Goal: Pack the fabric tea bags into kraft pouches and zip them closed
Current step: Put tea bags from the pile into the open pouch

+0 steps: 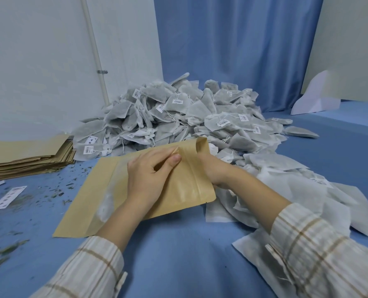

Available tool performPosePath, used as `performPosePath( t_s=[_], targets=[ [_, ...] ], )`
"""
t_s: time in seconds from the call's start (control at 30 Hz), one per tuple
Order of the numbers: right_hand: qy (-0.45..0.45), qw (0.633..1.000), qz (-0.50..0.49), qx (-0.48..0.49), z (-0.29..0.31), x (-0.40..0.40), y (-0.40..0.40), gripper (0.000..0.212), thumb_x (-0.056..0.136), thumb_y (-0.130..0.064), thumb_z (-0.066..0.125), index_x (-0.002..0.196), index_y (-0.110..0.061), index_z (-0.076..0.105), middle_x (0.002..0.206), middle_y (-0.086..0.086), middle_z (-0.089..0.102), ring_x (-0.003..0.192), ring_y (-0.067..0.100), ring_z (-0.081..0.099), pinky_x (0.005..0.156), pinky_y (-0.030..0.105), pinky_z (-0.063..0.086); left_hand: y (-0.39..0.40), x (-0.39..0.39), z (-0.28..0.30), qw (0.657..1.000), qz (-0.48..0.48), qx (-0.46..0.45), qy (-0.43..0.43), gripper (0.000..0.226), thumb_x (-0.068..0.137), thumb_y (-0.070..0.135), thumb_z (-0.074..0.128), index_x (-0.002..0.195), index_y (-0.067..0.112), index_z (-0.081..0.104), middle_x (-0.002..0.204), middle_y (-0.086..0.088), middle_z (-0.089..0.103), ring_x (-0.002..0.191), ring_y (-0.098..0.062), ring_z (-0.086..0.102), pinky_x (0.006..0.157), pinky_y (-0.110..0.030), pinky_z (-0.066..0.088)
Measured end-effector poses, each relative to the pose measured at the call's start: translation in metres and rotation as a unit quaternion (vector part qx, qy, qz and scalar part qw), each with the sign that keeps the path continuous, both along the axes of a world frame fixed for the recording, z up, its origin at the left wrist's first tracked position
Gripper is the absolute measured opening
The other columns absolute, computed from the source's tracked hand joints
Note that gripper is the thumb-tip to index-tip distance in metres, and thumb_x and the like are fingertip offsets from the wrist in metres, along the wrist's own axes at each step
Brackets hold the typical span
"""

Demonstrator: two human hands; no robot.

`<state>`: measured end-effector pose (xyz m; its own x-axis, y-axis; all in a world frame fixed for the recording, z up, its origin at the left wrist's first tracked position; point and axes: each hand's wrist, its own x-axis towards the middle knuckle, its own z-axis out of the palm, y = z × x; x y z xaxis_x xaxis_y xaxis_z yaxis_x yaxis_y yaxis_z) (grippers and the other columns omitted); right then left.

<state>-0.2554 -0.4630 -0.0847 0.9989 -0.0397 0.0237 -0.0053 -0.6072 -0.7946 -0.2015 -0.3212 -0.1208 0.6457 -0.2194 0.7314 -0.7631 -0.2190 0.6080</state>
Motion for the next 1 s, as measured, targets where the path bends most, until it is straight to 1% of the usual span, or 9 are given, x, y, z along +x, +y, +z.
performPosePath(
  t_s=[0.1,0.2,0.33,0.5,0.6,0.7,0.8,0.87,1.0],
  targets=[
    [0.063,0.992,0.040,0.104,-0.001,-0.006,0.008,0.032,0.101,-0.009,0.031,0.075,-0.010,0.050,0.041,-0.010,0.053,0.045,-0.002,0.054,0.048,0.010,0.046,-0.001,-0.014,0.008,1.000,-0.016,-0.003,-0.008,0.021,0.080,0.043,0.063,0.099,0.037,0.069,0.098,0.025,0.065,0.096,0.006,0.058,0.096,-0.036,0.044],
    [0.066,0.994,0.081,0.027,-0.014,-0.002,0.011,0.035,0.101,-0.017,0.028,0.128,0.000,0.044,0.090,-0.012,0.055,0.103,0.013,0.053,0.099,0.027,0.039,0.004,-0.021,0.017,0.996,0.011,0.047,-0.068,0.026,0.082,0.046,0.062,0.097,0.029,0.074,0.098,0.016,0.070,0.097,-0.011,0.064,0.090,-0.049,0.044],
    [-0.003,0.999,0.006,-0.041,-0.008,-0.001,0.026,0.029,0.100,-0.016,0.035,0.082,-0.004,0.054,0.062,-0.003,0.053,0.057,0.007,0.055,0.056,0.015,0.046,0.020,-0.017,0.023,0.996,0.044,0.047,-0.060,0.019,0.084,0.036,0.066,0.099,0.028,0.074,0.097,0.011,0.072,0.088,-0.005,0.061,0.088,-0.045,0.045],
    [-0.179,0.958,-0.087,-0.208,0.004,0.000,0.007,0.013,0.086,-0.015,0.051,0.085,-0.018,0.063,0.083,-0.005,0.062,0.084,0.015,0.055,0.066,0.011,0.040,0.045,-0.009,0.008,0.994,0.088,0.050,0.032,0.019,0.085,0.040,0.064,0.101,0.036,0.072,0.098,0.010,0.072,0.095,-0.008,0.061,0.091,-0.032,0.043],
    [-0.042,0.919,-0.078,-0.384,-0.001,-0.013,-0.013,0.023,0.083,-0.031,0.050,0.094,-0.018,0.066,0.097,0.002,0.067,0.097,0.022,0.058,0.081,0.030,0.048,0.052,-0.010,-0.005,0.991,0.093,0.083,0.057,0.018,0.085,0.042,0.064,0.100,0.039,0.071,0.101,0.013,0.071,0.098,-0.009,0.060,0.095,-0.038,0.041],
    [0.101,0.836,-0.065,-0.536,-0.013,-0.021,-0.013,0.029,0.077,-0.040,0.056,0.097,-0.020,0.062,0.096,0.002,0.060,0.083,0.022,0.057,0.064,0.027,0.042,0.047,-0.014,-0.012,0.988,0.088,0.114,0.059,0.019,0.085,0.042,0.063,0.101,0.037,0.071,0.104,0.011,0.071,0.103,-0.015,0.058,0.096,-0.043,0.039],
    [0.116,0.825,-0.040,-0.551,-0.025,-0.015,-0.013,0.048,0.083,-0.040,0.050,0.131,-0.038,0.042,0.118,0.005,0.046,0.104,0.026,0.052,0.073,0.032,0.038,0.040,-0.017,-0.014,0.987,0.080,0.127,0.056,0.020,0.086,0.042,0.061,0.103,0.037,0.071,0.105,0.010,0.070,0.104,-0.016,0.057,0.097,-0.043,0.037],
    [0.119,0.826,-0.015,-0.550,-0.026,-0.014,-0.013,0.043,0.086,-0.041,0.046,0.129,-0.047,0.043,0.119,0.002,0.040,0.112,0.024,0.048,0.077,0.033,0.037,0.040,-0.017,-0.015,0.988,0.071,0.124,0.057,0.020,0.086,0.042,0.061,0.103,0.038,0.070,0.105,0.010,0.070,0.103,-0.016,0.057,0.097,-0.043,0.037],
    [0.056,0.798,0.000,-0.599,-0.027,-0.008,-0.010,0.031,0.085,-0.027,0.056,0.115,-0.018,0.057,0.114,0.001,0.046,0.101,0.022,0.053,0.068,0.031,0.034,0.045,-0.015,-0.016,0.989,0.067,0.111,0.064,0.020,0.086,0.042,0.061,0.103,0.038,0.070,0.105,0.012,0.070,0.104,-0.015,0.057,0.098,-0.043,0.037]
  ],
)
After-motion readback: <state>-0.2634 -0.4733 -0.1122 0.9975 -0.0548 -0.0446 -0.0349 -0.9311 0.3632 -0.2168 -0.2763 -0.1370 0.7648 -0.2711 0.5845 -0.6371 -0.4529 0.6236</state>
